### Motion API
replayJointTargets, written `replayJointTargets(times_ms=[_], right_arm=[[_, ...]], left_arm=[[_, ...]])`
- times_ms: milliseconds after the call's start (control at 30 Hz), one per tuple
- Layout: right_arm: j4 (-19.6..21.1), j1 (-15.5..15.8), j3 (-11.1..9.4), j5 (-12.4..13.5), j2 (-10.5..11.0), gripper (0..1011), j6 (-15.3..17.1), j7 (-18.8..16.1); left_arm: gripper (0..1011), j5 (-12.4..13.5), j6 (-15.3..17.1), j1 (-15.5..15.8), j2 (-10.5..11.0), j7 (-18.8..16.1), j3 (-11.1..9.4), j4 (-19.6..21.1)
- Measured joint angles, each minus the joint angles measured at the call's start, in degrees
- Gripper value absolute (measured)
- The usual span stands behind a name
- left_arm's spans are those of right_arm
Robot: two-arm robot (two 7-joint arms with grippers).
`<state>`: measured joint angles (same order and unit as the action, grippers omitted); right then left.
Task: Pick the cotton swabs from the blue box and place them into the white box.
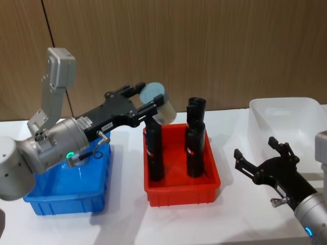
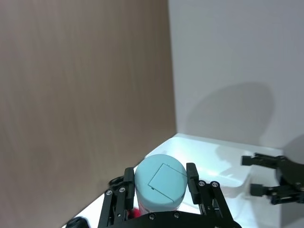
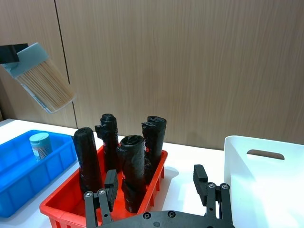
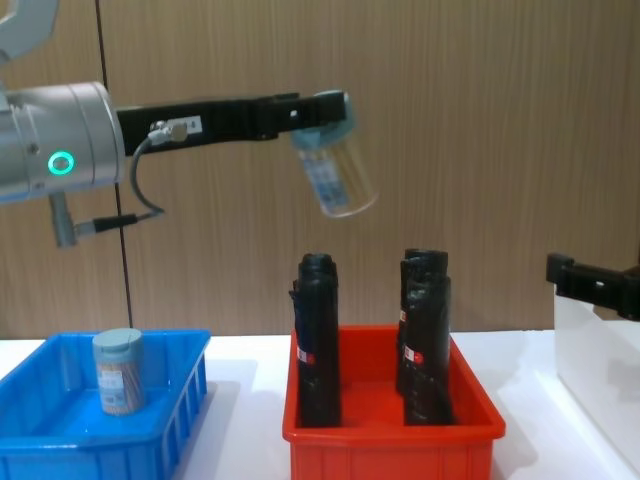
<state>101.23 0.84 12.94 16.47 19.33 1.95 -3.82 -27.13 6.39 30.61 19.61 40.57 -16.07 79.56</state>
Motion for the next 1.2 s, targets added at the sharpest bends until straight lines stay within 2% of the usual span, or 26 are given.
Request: replayJointTargets(times_ms=[167,433,867,1200], right_arm=[[0.0,0.0,0.0,0.0,0.0,1002,0.0,0.0],[0.0,0.0,0.0,0.0,0.0,1002,0.0,0.0],[0.0,0.0,0.0,0.0,0.0,1002,0.0,0.0],[0.0,0.0,0.0,0.0,0.0,1002,0.0,0.0]], left_arm=[[659,-1.8,1.5,3.0,-1.1,5.7,-0.2,-3.4],[659,-3.2,3.4,6.6,-2.6,10.6,-0.9,-7.4],[659,-3.1,5.7,10.8,-4.5,14.1,-2.2,-11.8],[659,-2.6,6.5,12.4,-5.2,15.1,-2.7,-13.5]])
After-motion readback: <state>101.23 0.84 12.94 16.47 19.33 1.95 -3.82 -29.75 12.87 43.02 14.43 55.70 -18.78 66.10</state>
